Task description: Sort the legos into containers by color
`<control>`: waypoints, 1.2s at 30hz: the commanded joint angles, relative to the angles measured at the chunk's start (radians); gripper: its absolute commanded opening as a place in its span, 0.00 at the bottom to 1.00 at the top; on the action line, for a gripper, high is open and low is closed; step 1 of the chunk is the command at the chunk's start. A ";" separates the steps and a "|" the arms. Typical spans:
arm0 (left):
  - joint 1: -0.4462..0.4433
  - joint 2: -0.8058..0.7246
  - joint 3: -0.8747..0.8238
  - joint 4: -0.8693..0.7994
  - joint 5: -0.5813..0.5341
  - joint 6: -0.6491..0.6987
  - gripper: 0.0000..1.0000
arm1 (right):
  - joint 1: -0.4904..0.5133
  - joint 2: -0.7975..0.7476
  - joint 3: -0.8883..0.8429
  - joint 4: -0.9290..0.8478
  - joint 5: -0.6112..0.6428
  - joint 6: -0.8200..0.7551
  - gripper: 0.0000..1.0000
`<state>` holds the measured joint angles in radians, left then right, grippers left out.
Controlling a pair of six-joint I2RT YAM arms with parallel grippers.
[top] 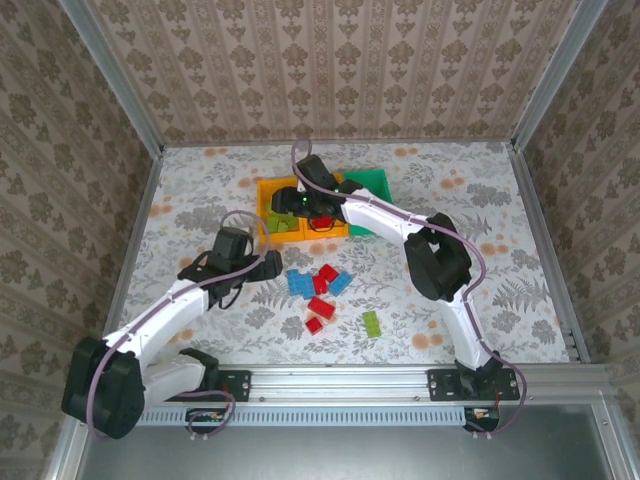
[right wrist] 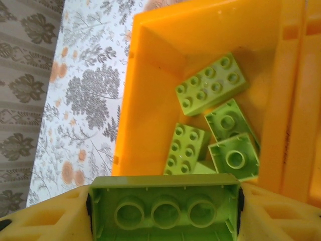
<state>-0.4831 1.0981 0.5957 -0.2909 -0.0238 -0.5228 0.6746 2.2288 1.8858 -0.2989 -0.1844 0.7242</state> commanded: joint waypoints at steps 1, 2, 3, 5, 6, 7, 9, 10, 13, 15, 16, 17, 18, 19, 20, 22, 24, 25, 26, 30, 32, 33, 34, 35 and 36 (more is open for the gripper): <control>-0.045 -0.014 -0.022 -0.007 -0.002 -0.047 1.00 | 0.000 0.047 0.070 -0.057 -0.007 0.030 0.64; -0.057 -0.011 -0.023 -0.008 -0.002 -0.056 1.00 | -0.001 0.055 0.083 -0.068 -0.007 0.030 0.68; -0.068 -0.006 -0.022 -0.009 -0.004 -0.065 1.00 | -0.001 0.058 0.091 -0.071 -0.007 0.029 0.71; -0.086 0.005 -0.019 -0.012 -0.006 -0.089 1.00 | -0.001 0.058 0.090 -0.070 -0.007 0.029 0.77; -0.093 0.016 -0.014 -0.011 -0.003 -0.104 1.00 | -0.002 0.054 0.089 -0.070 -0.007 0.029 0.78; -0.098 0.026 -0.010 -0.012 0.003 -0.117 1.00 | -0.001 0.048 0.084 -0.070 -0.007 0.029 0.78; -0.109 0.062 0.010 -0.015 0.016 -0.148 1.00 | 0.001 0.027 0.064 -0.059 -0.006 0.028 0.80; -0.112 0.086 0.022 -0.017 0.025 -0.160 1.00 | 0.003 0.014 0.051 -0.053 -0.003 0.027 0.81; -0.128 0.178 0.088 -0.047 0.050 -0.187 1.00 | 0.005 -0.036 -0.001 -0.033 0.011 0.029 0.83; -0.144 0.239 0.135 -0.081 0.048 -0.200 1.00 | 0.005 -0.076 -0.043 -0.020 0.022 0.028 0.83; -0.149 0.261 0.152 -0.090 0.048 -0.205 1.00 | 0.005 -0.095 -0.065 -0.014 0.028 0.029 0.83; -0.154 0.281 0.163 -0.094 0.049 -0.213 1.00 | 0.005 -0.119 -0.092 -0.004 0.035 0.029 0.83; -0.156 0.296 0.171 -0.094 0.052 -0.221 1.00 | 0.005 -0.143 -0.121 0.006 0.044 0.029 0.83; -0.156 0.308 0.175 -0.092 0.054 -0.230 0.99 | 0.005 -0.168 -0.147 0.018 0.052 0.030 0.83; -0.156 0.318 0.180 -0.094 0.054 -0.240 0.98 | 0.005 -0.195 -0.179 0.034 0.061 0.030 0.83; -0.157 0.336 0.189 -0.093 0.058 -0.248 0.96 | 0.005 -0.245 -0.231 0.049 0.084 0.023 0.83; -0.160 0.358 0.202 -0.097 0.067 -0.249 0.91 | 0.003 -0.297 -0.273 0.039 0.123 0.004 0.83; -0.161 0.368 0.210 -0.104 0.069 -0.245 0.88 | 0.003 -0.318 -0.289 0.029 0.146 -0.007 0.83; -0.161 0.383 0.221 -0.115 0.070 -0.241 0.86 | 0.001 -0.342 -0.311 0.021 0.171 -0.019 0.84; -0.162 0.417 0.243 -0.133 0.073 -0.238 0.81 | -0.024 -0.438 -0.398 -0.011 0.271 -0.065 0.85; -0.163 0.421 0.246 -0.133 0.067 -0.243 0.81 | -0.047 -0.480 -0.448 -0.036 0.340 -0.094 0.86; -0.163 0.424 0.251 -0.137 0.063 -0.244 0.80 | -0.061 -0.501 -0.473 -0.054 0.380 -0.109 0.87; -0.163 0.427 0.256 -0.139 0.059 -0.243 0.80 | -0.078 -0.521 -0.503 -0.068 0.419 -0.121 0.88; -0.162 0.430 0.259 -0.142 0.060 -0.243 0.79 | -0.097 -0.534 -0.531 -0.074 0.444 -0.130 0.89; -0.163 0.436 0.264 -0.143 0.062 -0.243 0.78 | -0.122 -0.549 -0.562 -0.078 0.462 -0.139 0.89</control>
<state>-0.6411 1.5143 0.8215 -0.4011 0.0376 -0.7502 0.6048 1.7203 1.3872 -0.3084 0.1299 0.6434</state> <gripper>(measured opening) 0.781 0.888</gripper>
